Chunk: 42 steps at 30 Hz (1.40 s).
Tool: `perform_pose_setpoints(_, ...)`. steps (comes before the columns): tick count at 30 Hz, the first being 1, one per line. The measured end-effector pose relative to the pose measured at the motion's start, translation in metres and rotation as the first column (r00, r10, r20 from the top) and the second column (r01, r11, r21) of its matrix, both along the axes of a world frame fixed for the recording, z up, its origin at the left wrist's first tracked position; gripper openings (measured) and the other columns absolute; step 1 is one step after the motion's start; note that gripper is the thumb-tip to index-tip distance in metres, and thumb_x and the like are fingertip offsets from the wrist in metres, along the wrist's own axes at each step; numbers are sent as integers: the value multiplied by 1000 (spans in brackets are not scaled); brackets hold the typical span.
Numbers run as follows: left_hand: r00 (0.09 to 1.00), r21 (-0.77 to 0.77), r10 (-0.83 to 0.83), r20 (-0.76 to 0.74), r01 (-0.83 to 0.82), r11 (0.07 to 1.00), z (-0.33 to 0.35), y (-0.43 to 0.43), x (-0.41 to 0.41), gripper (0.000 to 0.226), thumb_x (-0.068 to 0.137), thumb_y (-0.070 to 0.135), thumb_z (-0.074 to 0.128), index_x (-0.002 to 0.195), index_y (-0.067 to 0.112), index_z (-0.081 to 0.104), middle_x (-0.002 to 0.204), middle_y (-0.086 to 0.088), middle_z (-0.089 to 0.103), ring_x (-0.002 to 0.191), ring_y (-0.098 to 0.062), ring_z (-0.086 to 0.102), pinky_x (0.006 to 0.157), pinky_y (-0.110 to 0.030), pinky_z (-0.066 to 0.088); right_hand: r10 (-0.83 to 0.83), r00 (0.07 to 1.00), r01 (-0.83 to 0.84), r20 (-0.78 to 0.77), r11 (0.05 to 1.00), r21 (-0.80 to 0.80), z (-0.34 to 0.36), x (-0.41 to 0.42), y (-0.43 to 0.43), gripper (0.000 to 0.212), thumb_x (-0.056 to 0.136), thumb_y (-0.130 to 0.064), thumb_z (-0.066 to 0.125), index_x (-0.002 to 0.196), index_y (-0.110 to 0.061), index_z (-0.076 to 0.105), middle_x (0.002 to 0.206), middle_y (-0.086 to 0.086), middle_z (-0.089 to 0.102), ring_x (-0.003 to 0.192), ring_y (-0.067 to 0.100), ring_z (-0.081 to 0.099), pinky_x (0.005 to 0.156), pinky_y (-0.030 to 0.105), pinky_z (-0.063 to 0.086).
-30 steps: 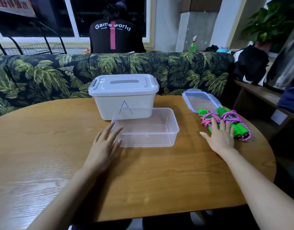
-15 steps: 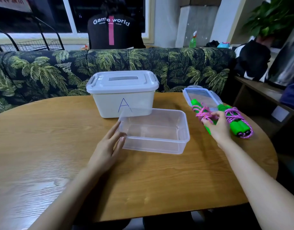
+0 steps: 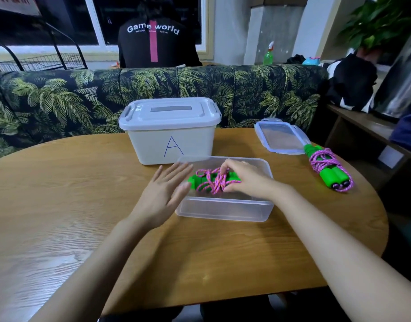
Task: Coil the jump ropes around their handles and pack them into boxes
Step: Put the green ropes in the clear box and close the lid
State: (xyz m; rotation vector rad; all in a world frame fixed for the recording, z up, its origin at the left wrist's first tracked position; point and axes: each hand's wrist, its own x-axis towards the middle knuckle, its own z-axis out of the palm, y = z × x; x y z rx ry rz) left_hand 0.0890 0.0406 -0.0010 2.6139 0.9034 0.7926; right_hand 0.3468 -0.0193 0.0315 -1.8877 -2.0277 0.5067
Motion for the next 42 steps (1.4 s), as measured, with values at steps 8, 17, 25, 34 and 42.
perform_pose_setpoints(8,862,-24,-22,-507,11,1000,22,4,25,112,64,86,-27,154,42,21,161,20,18,152,-8,-1,118,-52,-19,31,965,39,262,966,-256,15,-2,-32,86,77,-81,7,156,-45,8,166,-6,3,153,20,-6,122,50,-9)
perform_pose_setpoints(17,835,-25,50,-548,-76,997,21,10,52,118,59,86,-31,152,44,28,161,18,21,152,-17,14,121,-56,-1,34,896,7,443,996,-91,2,18,-27,93,71,-88,7,153,-46,20,162,-11,23,152,17,9,121,53,-10)
perform_pose_setpoints(25,876,21,90,-474,-92,996,16,14,78,119,60,85,-30,149,43,36,159,15,30,150,-15,17,122,-50,8,-255,946,197,201,943,268,-25,94,-44,100,75,-86,-15,148,-40,36,160,-12,26,151,13,11,122,47,-4)
perform_pose_setpoints(34,890,22,83,-449,-82,996,17,16,85,115,64,87,-28,149,43,37,157,16,34,150,-14,19,122,-48,6,-753,607,728,255,655,201,-54,175,-42,68,97,-63,30,157,-34,15,166,8,-2,150,43,-2,118,64,10)
perform_pose_setpoints(42,881,42,72,-468,-59,997,15,13,77,109,66,85,-27,150,46,31,158,17,31,151,-13,15,121,-44,5,-832,532,807,158,555,204,-65,180,-47,48,99,-35,55,145,-29,40,152,16,32,131,45,34,105,58,35)
